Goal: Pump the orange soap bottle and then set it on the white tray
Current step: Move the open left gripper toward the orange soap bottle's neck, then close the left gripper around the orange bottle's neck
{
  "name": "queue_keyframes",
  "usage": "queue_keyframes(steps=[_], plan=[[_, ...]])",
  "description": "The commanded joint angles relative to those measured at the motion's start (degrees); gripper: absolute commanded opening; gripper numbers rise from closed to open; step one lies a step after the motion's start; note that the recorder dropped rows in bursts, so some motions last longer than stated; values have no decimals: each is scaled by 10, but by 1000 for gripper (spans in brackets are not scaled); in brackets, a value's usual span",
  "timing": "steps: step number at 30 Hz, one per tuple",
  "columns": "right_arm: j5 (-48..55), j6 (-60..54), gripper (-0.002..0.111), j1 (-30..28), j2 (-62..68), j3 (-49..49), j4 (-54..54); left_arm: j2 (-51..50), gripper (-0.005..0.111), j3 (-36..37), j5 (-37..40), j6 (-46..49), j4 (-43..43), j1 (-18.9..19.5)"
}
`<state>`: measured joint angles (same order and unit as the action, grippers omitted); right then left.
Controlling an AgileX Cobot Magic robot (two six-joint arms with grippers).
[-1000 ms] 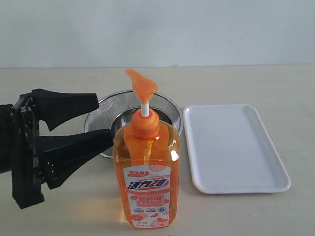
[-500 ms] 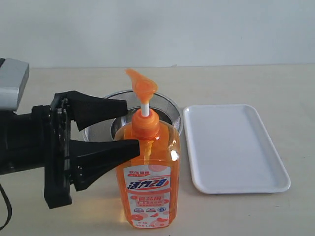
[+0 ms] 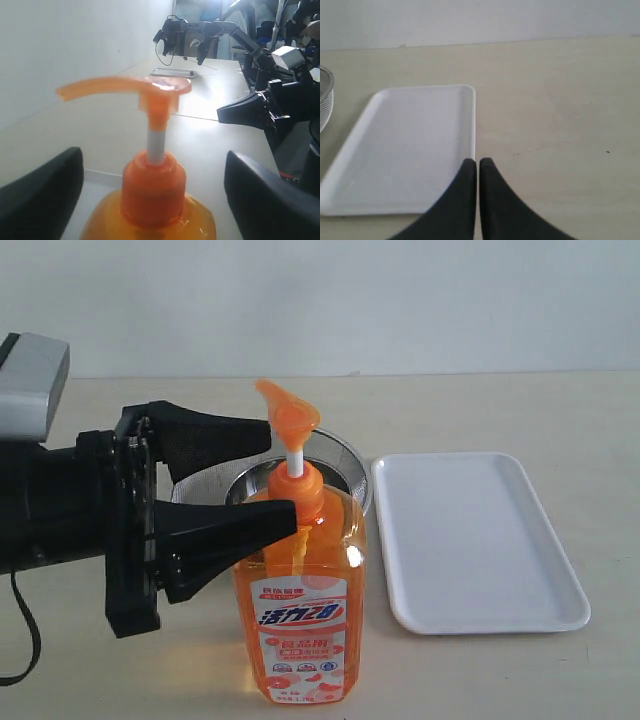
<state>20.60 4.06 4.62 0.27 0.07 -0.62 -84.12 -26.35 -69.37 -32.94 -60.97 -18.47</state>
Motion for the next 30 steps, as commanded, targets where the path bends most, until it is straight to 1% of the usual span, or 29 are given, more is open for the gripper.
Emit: queue_keyframes(steps=[1,4,10,22,23,24,25,29,30], plan=[[-2,-1,0,-1,-3,-1,0,-30,73,-18,-6,2,5,-16],[-2,-1,0,-1,-3,-1,0,-58,73,-34,-6,10,5,-30],[-2,-1,0,-1,-3,-1,0,-93,73,-48,-6,14,5,-29],[-2,-1,0,-1,-3,-1,0,-95,73,-48,-6,26,7,-29],[-2,-1,0,-1,-3,-1,0,-95,71,-48,-6,26,7,-29],[-2,-1,0,-1,-3,-1,0,-95,68,-48,-6,26,7,-29],[-2,-1,0,-1,-3,-1,0,-95,62,-48,-6,26,7,-29],[-2,-1,0,-1,-3,-1,0,-95,25,-48,-6,30,7,-29],[-2,-1,0,-1,-3,-1,0,-95,18,-48,-6,34,7,-29]])
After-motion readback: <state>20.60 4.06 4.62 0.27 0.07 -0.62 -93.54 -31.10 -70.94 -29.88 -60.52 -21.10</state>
